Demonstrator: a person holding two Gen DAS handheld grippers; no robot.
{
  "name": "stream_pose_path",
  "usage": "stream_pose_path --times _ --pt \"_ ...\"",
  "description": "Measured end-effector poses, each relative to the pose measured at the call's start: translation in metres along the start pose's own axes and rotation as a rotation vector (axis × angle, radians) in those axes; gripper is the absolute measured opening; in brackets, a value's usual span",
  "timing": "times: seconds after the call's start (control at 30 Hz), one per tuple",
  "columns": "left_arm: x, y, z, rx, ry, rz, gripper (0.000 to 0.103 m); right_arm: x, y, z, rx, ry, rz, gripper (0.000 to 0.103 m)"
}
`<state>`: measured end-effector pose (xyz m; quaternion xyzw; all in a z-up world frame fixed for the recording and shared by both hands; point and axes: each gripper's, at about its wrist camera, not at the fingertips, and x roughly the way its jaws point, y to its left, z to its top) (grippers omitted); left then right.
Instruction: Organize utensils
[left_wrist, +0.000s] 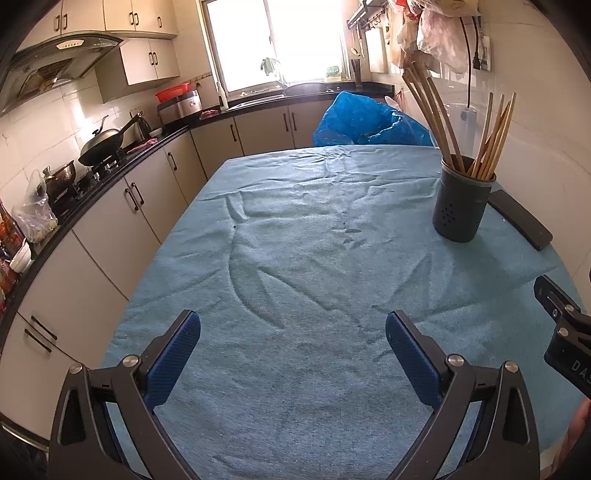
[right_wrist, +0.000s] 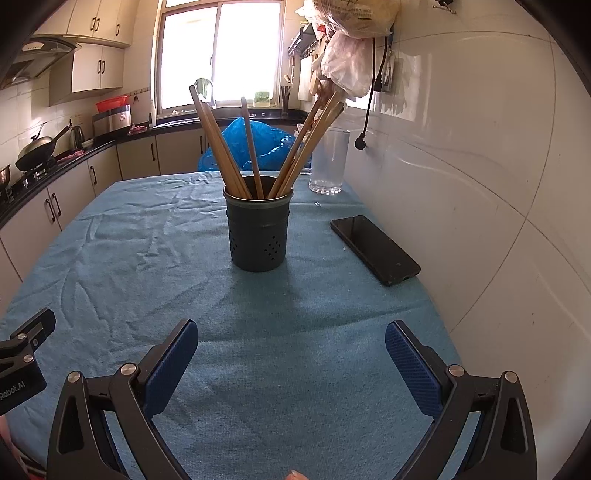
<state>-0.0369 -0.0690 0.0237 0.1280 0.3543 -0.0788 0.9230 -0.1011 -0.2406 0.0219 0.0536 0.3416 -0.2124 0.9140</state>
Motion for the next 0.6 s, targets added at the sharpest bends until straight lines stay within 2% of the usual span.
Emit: stream_pose_path --times 0.37,0.43,0.47,0.6 --pt "-0.001 -0.007 -0.001 0.016 0.003 -0.003 0.100 0.005 -0.005 -0.004 0.014 0.016 0.002 0.103" --pt "-0.002 -0.007 -0.001 0.011 -0.005 0.017 0.100 0.006 -0.006 -0.006 0.017 0.019 0.001 0.103" --pt "-0.003 -0.006 -0.001 0.002 -0.012 0.032 0.100 0.008 -0.006 -0.006 0.019 0.021 0.000 0.103" --pt "0.008 0.013 0.004 -0.034 0.012 0.011 0.100 0.025 -0.017 -0.006 0.051 0.069 -0.005 0.103"
